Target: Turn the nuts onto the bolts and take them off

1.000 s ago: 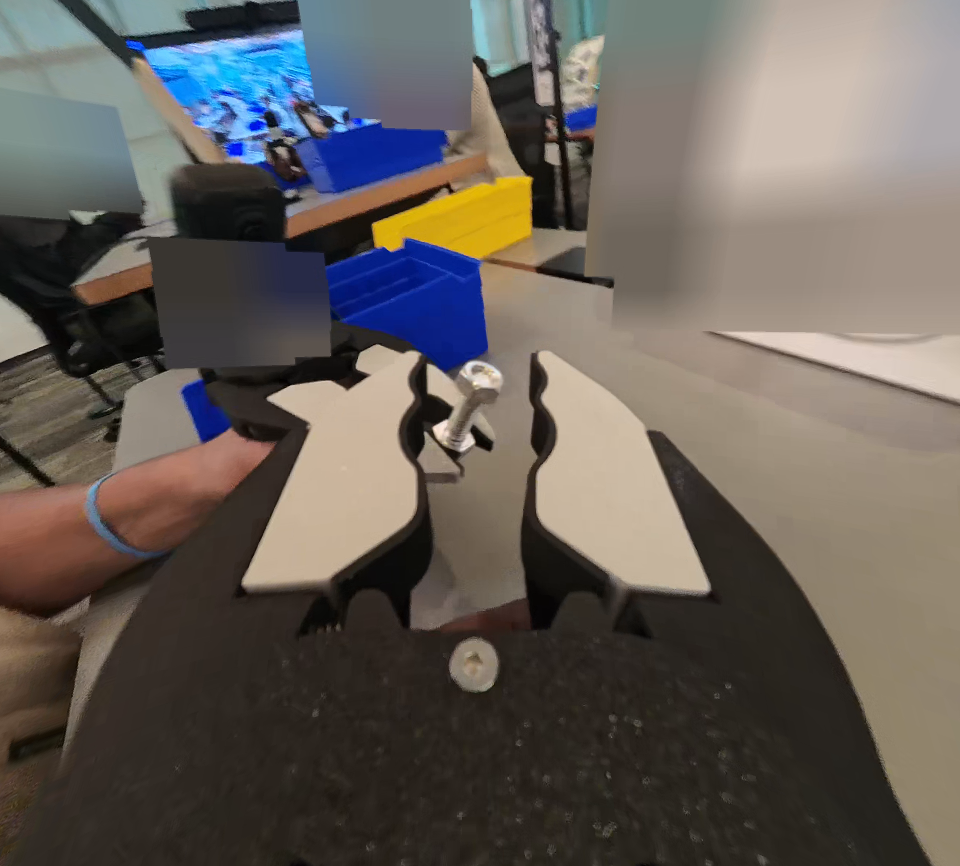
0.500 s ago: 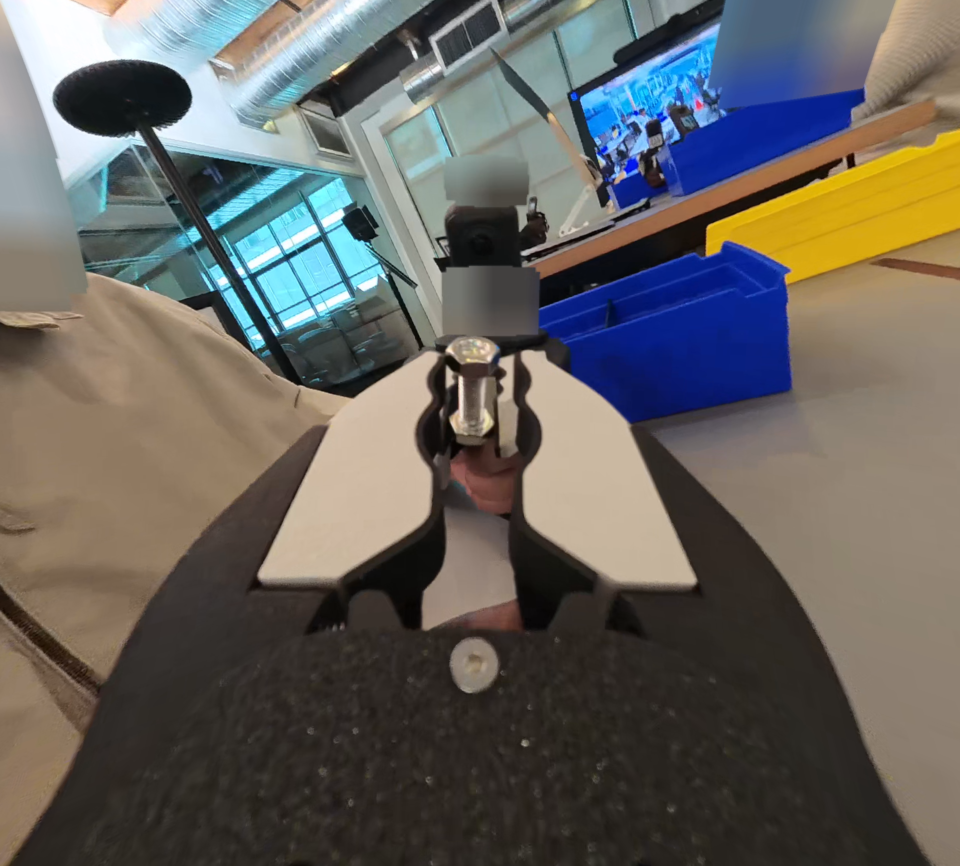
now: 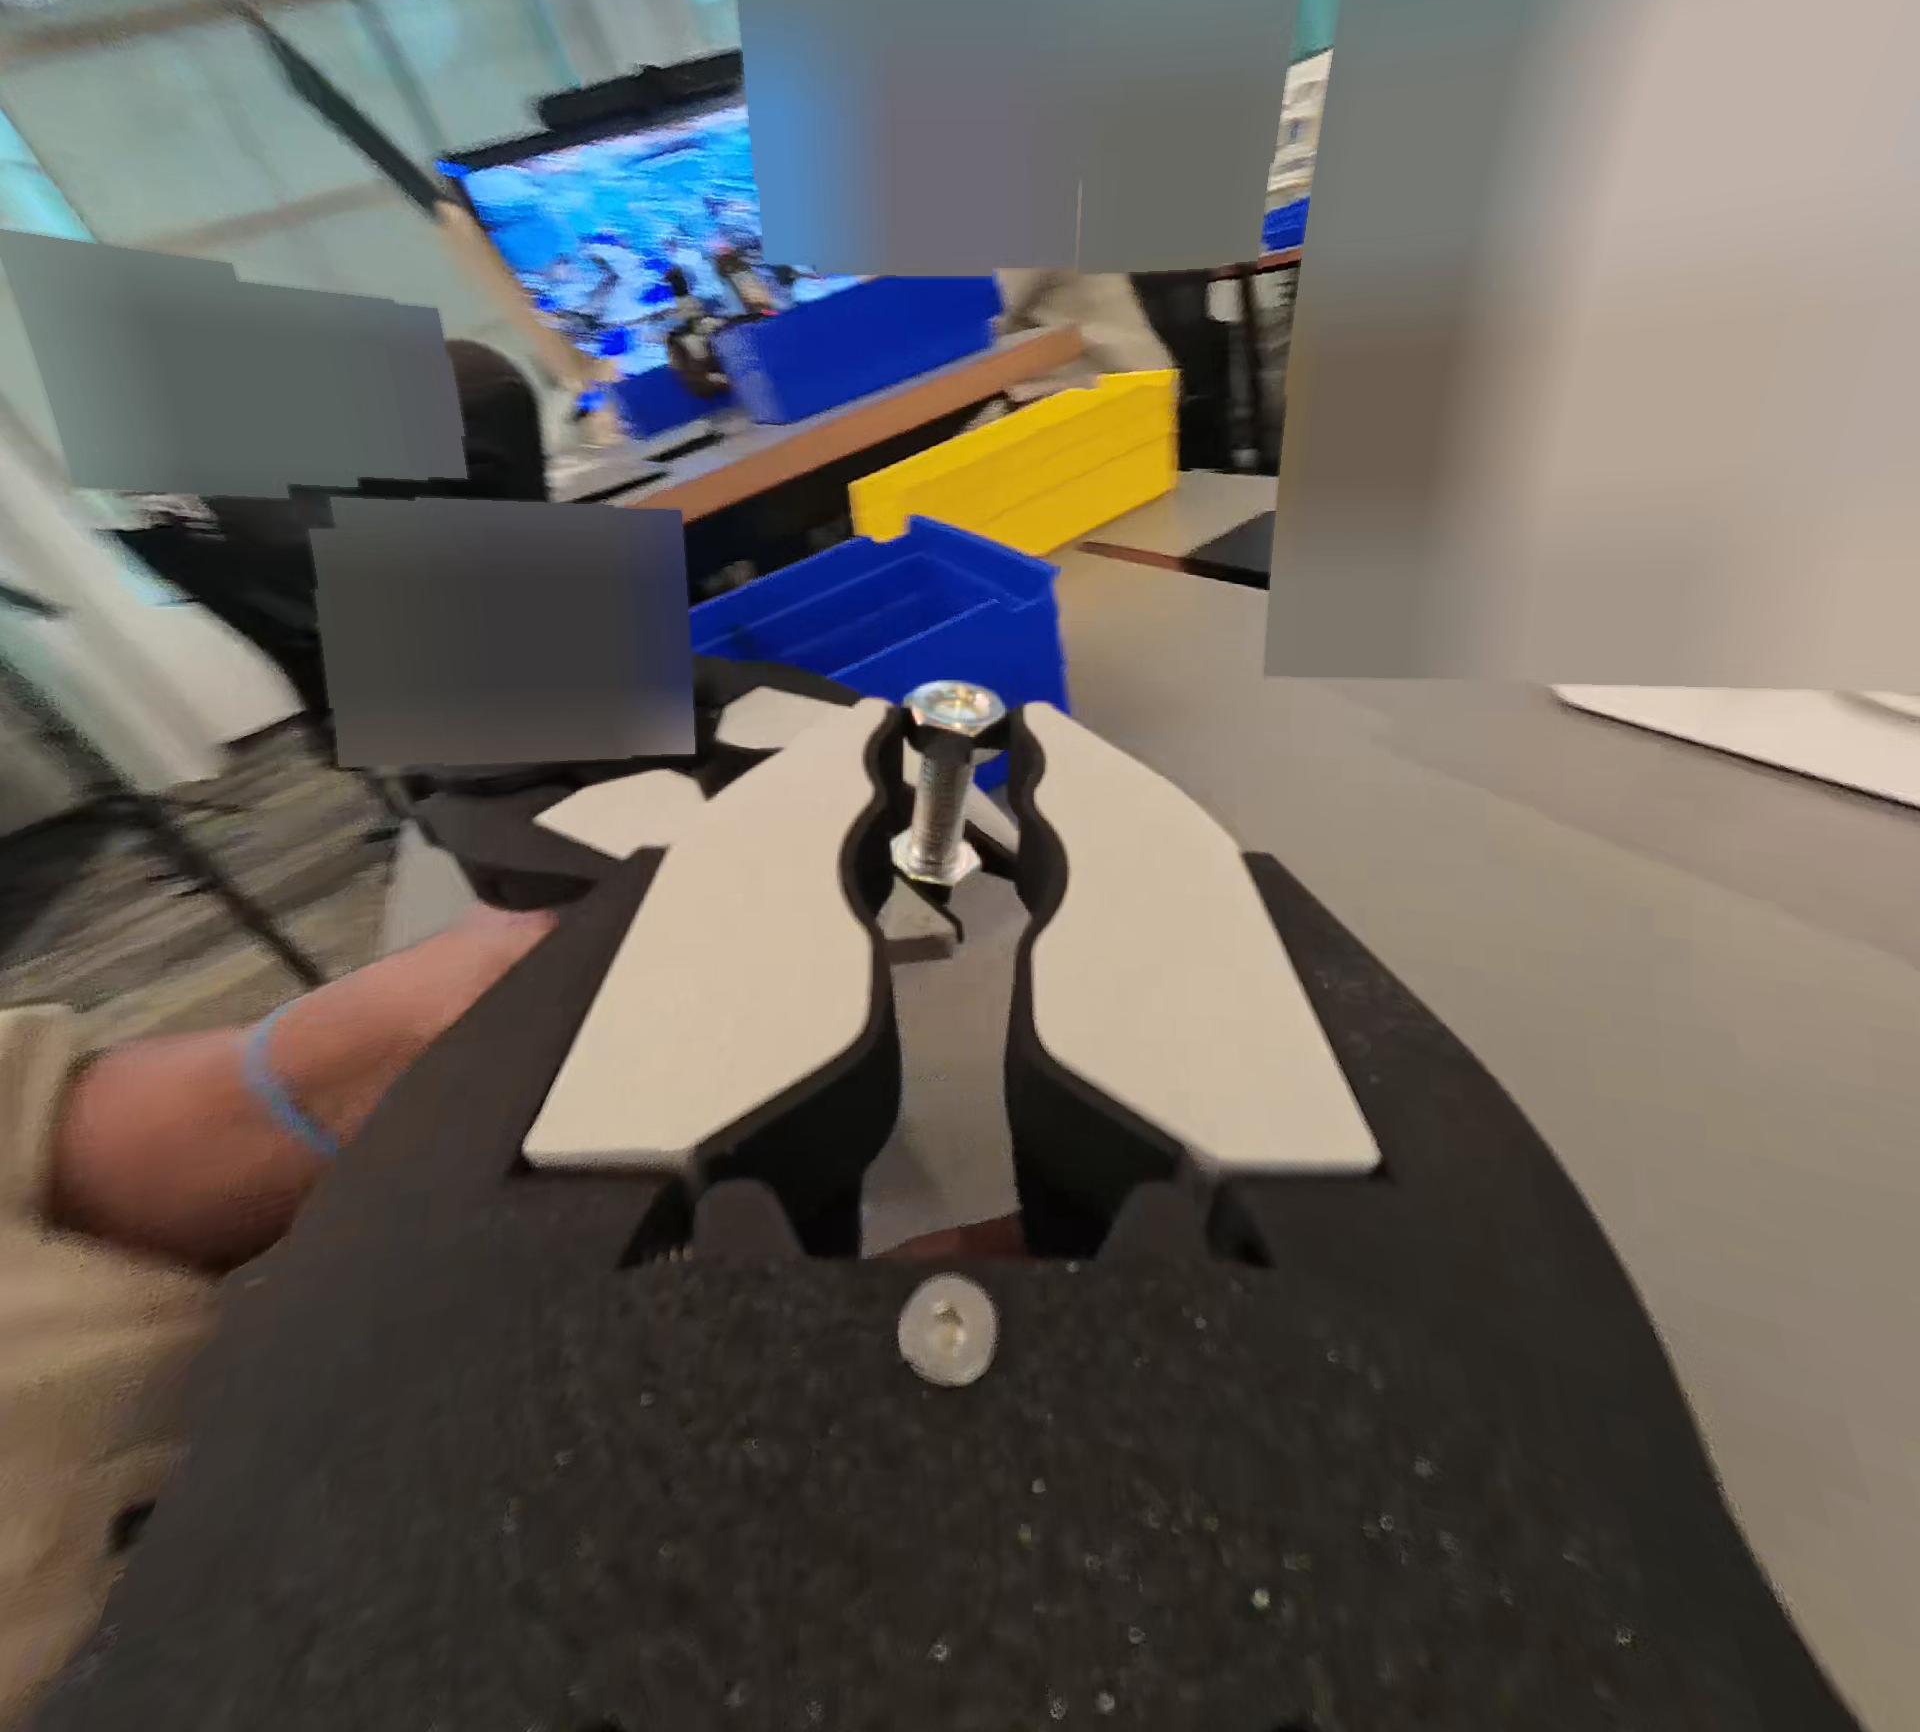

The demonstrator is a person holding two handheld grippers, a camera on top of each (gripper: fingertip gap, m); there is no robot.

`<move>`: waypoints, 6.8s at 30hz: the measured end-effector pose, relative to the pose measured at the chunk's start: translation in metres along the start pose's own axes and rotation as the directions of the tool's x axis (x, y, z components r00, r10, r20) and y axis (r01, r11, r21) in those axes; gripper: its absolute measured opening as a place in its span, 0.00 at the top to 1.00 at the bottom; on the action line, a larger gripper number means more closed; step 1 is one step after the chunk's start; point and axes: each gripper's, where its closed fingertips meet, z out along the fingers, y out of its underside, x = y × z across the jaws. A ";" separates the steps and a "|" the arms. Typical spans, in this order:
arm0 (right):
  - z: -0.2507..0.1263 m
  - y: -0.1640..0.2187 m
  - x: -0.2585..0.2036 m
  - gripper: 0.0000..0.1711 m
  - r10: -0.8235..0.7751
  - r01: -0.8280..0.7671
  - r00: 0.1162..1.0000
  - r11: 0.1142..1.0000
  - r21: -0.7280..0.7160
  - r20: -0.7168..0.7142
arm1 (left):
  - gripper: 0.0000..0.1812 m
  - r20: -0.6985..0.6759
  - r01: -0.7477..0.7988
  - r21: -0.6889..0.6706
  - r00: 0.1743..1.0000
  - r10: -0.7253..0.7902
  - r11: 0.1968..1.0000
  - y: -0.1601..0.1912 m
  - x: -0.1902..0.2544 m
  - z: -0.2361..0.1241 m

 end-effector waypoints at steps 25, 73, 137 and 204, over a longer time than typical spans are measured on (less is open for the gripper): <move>-0.057 0.007 -0.028 0.80 0.053 -0.066 0.885 0.998 0.011 0.463 | 0.89 -0.192 0.069 0.109 0.980 -0.047 0.992 0.011 0.058 -0.013; -0.050 0.023 -0.043 0.80 0.093 -0.087 0.869 0.996 -0.035 0.486 | 0.89 -0.262 0.142 0.090 0.958 -0.114 0.986 0.016 0.054 -0.012; -0.056 0.000 -0.057 0.75 0.024 -0.040 0.843 0.999 0.018 0.537 | 0.89 -0.384 0.189 0.118 0.914 -0.130 0.975 0.006 0.073 -0.019; -0.059 0.001 -0.054 0.73 0.014 -0.022 0.905 1.000 0.012 0.425 | 0.89 -0.363 0.140 0.118 0.928 -0.089 0.983 0.009 0.078 -0.016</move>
